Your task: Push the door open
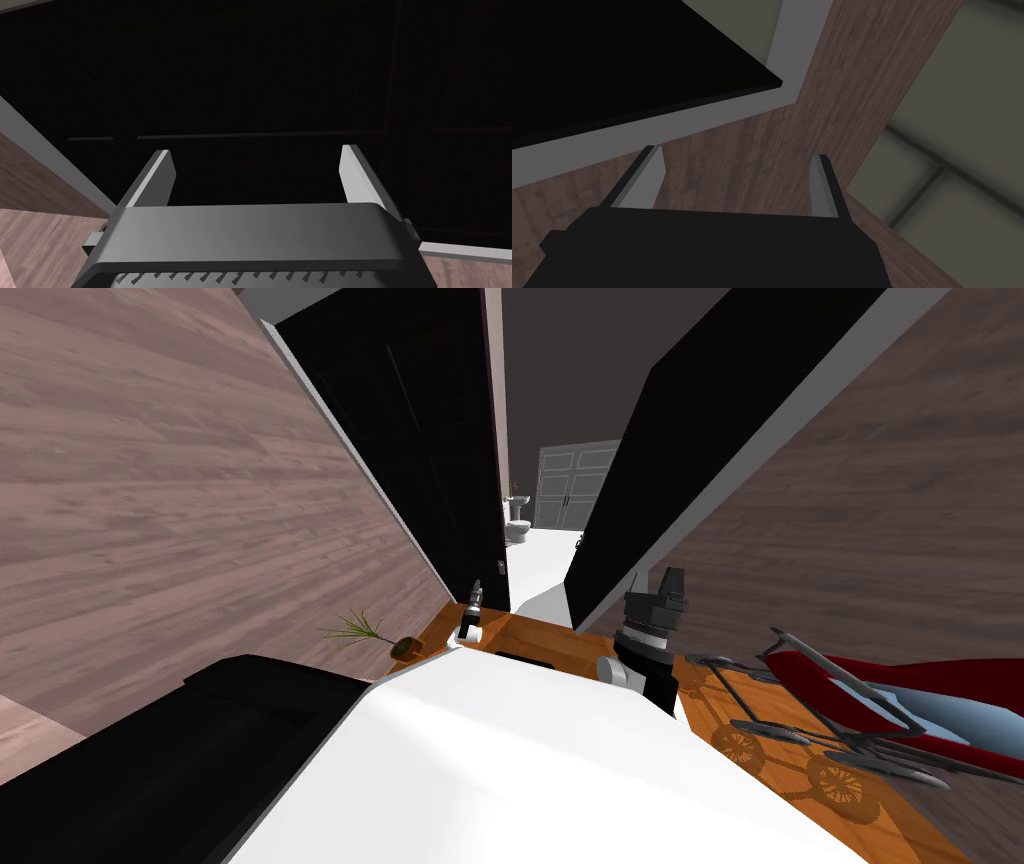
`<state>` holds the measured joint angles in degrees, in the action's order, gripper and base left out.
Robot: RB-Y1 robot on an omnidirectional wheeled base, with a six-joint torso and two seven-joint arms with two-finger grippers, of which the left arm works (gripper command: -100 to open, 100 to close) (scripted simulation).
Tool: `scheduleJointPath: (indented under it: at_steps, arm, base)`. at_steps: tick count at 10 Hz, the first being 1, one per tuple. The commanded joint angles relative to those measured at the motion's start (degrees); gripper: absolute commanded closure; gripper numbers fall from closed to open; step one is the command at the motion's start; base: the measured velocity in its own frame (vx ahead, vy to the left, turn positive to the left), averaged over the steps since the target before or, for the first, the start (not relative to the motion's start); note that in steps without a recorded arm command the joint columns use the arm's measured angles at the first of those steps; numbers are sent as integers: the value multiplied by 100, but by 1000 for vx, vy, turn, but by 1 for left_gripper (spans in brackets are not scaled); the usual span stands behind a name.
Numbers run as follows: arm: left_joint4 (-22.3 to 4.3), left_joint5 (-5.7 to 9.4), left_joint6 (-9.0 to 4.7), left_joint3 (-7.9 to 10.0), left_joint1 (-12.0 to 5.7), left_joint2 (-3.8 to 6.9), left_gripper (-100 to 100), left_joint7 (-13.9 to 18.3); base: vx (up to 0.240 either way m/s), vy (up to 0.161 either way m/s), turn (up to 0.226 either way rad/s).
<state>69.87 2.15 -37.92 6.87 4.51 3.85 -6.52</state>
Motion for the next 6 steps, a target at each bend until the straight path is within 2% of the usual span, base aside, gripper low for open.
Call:
scheduleJointPath:
  at_steps: [1, 6]
  arm:
    - [-232, 13, -58, 14, -96, -18, -100, 5]
    - [-1096, 71, -257, 69, -467, -94, -100, 42]
  base:
    - [32, 51, -84]
    - [54, 95, -118]
